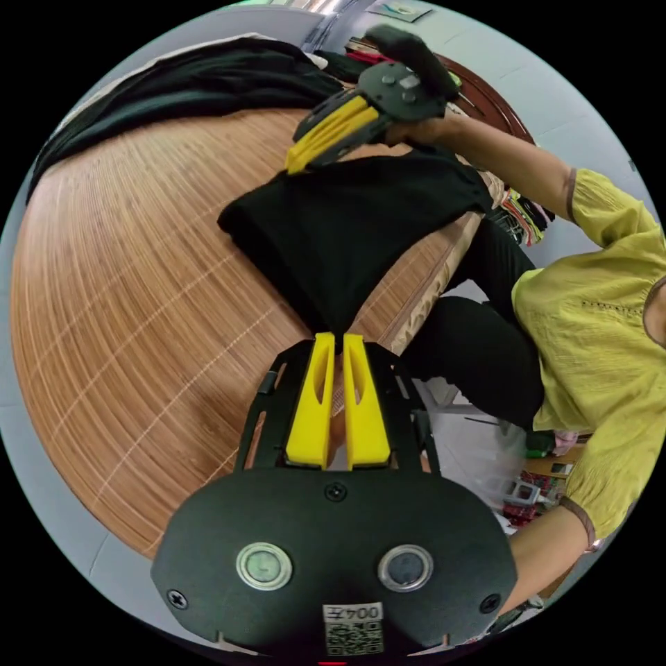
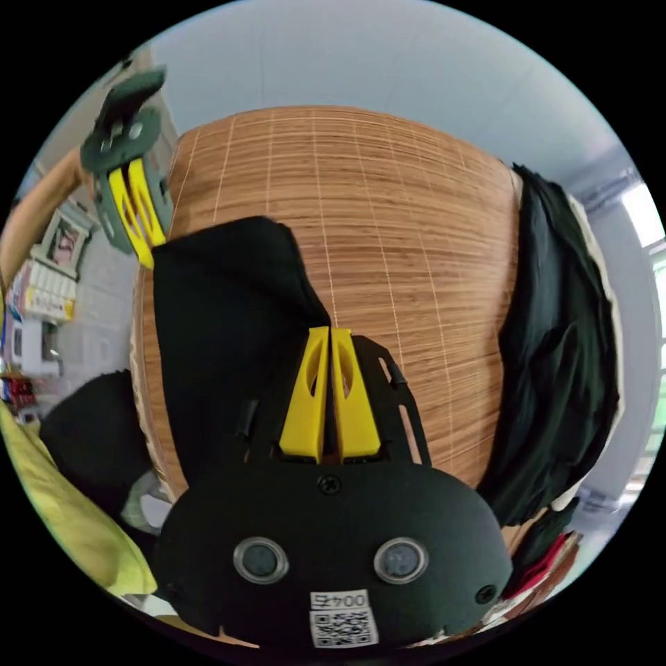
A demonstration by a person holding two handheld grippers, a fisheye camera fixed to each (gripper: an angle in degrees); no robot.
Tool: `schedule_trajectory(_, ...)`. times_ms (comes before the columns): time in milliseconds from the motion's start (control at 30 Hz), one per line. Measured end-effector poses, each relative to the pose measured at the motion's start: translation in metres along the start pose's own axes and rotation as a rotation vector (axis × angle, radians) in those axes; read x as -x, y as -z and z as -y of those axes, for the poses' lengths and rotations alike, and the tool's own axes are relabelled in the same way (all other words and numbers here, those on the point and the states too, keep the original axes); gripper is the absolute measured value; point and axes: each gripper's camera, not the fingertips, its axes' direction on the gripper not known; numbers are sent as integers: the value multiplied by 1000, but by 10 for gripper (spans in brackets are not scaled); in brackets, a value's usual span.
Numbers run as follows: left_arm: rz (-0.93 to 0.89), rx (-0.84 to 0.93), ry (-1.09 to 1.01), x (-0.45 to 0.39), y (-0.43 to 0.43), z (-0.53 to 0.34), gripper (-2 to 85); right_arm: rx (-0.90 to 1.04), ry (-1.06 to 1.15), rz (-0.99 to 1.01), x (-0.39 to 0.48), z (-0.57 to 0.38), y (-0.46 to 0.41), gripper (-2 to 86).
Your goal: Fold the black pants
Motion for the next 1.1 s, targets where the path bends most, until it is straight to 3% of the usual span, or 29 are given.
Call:
schedule_trajectory(133, -61, -96, 62, 21, -9, -3, 12, 41, -142, 167, -23, 6, -17, 4)
schedule_trajectory(267, -83, -101, 106, 32, -8, 9, 11, 29, -308, 456, -52, -5, -20, 39)
schedule_trajectory(400, -88, -50, 125, 35, -5, 24, 13, -60, -284, 356, -34, -21, 2, 77)
schedule_trajectory(533, -101, 6, 139, 37, 0, 41, 15, -273, -276, 135, 11, -40, 39, 54)
schedule_trajectory(633, -99, 35, 136, 35, 4, 50, 17, -322, -195, 110, 43, -29, 42, 47)
schedule_trajectory(900, -6, 103, 90, 12, 16, 66, 20, -151, -93, 78, 57, 34, 0, 4)
schedule_trajectory(1100, 128, 83, 61, -16, 31, 66, 13, -7, -209, 324, 22, 47, -9, -5)
